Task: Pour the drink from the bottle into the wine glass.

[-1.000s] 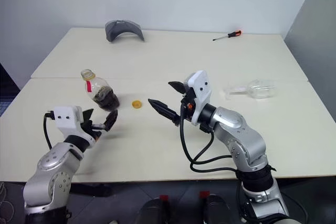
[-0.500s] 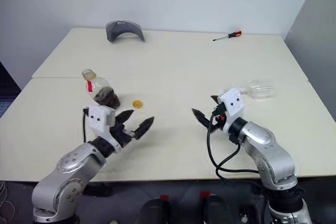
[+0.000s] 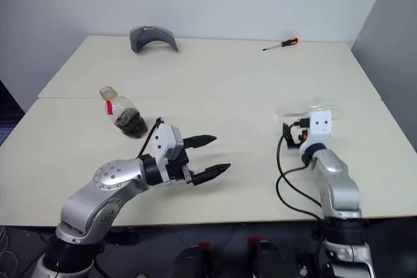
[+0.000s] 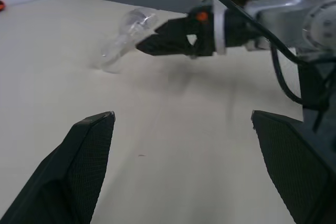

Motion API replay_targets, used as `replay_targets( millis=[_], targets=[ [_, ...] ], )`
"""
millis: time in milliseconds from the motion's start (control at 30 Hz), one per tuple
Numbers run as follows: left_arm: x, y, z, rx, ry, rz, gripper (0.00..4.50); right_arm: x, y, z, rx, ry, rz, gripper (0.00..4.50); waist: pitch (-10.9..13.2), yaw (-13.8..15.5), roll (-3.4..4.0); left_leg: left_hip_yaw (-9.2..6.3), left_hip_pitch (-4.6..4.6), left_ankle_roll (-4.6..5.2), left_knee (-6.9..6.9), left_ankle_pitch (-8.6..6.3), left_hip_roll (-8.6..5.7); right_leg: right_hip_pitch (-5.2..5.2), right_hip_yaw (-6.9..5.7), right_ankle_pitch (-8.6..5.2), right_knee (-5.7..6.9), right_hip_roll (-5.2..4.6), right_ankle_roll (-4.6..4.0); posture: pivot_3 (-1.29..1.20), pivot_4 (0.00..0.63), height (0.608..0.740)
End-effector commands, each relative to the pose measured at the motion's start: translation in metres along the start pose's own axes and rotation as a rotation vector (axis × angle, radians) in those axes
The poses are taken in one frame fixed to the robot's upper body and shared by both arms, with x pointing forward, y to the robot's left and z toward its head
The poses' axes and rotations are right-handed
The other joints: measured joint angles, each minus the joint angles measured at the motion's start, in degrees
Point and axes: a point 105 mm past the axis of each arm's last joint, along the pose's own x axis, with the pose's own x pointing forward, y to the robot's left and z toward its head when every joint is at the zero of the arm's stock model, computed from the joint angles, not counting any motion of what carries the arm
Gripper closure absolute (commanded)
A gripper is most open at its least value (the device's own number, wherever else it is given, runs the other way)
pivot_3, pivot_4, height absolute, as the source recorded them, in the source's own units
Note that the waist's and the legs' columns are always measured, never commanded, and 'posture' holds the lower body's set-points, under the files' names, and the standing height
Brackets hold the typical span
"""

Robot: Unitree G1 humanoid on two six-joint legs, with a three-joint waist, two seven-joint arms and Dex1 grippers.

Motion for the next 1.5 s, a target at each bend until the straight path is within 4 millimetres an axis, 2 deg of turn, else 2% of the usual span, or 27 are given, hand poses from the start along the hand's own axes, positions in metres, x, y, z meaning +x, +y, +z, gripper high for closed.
replay_targets(
  millis=[33,233,333,600,767,933,1100,1267,1500],
  targets=[
    [0.002,0.007,0.003,0.054,-0.004,-0.040,0.03,0.014,-0.007,0.020,0.138,-0.059,-0.056,0.09,0.01,-0.01,0.02,0.01,-0.02,0.00,-0.01,0.00,-0.01,-0.01,0.01,0.00,0.00,0.00,0.00,0.00,0.150,0.740],
    [0.007,0.015,0.004,0.084,-0.009,-0.062,0.03,0.031,-0.012,0.030,0.302,-0.065,-0.091,0.09,0.02,-0.03,0.04,0.07,-0.07,0.00,-0.02,0.00,-0.01,-0.03,0.02,0.03,-0.05,-0.05,-0.06,0.00,0.150,0.740],
    [0.007,0.019,0.006,0.096,-0.013,-0.058,0.03,0.036,-0.016,0.030,0.442,-0.054,-0.122,0.09,0.02,-0.03,0.04,0.10,-0.08,0.00,-0.03,0.00,-0.03,-0.02,0.01,0.08,-0.06,-0.12,-0.16,0.00,0.150,0.740],
    [0.004,0.024,0.006,0.110,-0.011,-0.041,0.03,0.032,-0.006,0.032,0.568,-0.029,-0.124,0.09,0.09,-0.22,0.16,0.11,-0.07,0.00,-0.04,0.00,-0.01,-0.03,0.02,0.14,-0.02,-0.14,-0.26,0.00,0.150,0.740],
    [0.004,0.024,0.003,0.106,-0.007,-0.035,0.03,0.025,0.006,0.022,0.663,0.018,-0.113,0.09,0.11,-0.23,0.21,0.07,-0.06,-0.01,-0.05,0.00,0.02,-0.03,0.00,0.05,0.01,-0.22,-0.11,0.00,0.150,0.740],
    [0.005,0.025,0.004,0.103,-0.011,-0.027,0.03,0.030,0.017,0.006,0.829,0.051,-0.112,0.09,0.11,-0.28,0.22,0.09,-0.06,0.00,-0.04,0.00,0.00,-0.03,0.00,0.05,0.02,-0.24,-0.11,0.00,0.150,0.740],
    [0.004,0.023,0.004,0.103,-0.011,-0.027,0.03,0.038,0.002,0.002,0.912,0.004,-0.162,0.09,0.13,-0.38,0.24,0.09,-0.06,0.01,-0.04,0.00,-0.03,-0.03,-0.02,0.05,0.01,-0.23,-0.10,0.00,0.150,0.740],
    [0.003,0.025,0.006,0.106,-0.014,-0.017,0.03,0.041,-0.010,0.008,0.955,-0.049,-0.188,0.09,0.13,-0.34,0.24,0.09,-0.07,0.01,-0.05,0.00,-0.04,-0.02,-0.01,0.04,-0.01,-0.21,-0.09,0.00,0.150,0.740],
    [0.003,0.023,0.006,0.105,-0.016,-0.017,0.03,0.044,-0.015,0.015,1.002,-0.100,-0.189,0.09,0.15,-0.63,0.28,0.09,-0.06,0.01,-0.05,0.00,-0.02,-0.03,0.00,0.05,0.01,-0.22,-0.10,0.00,0.150,0.740]
  ],
)
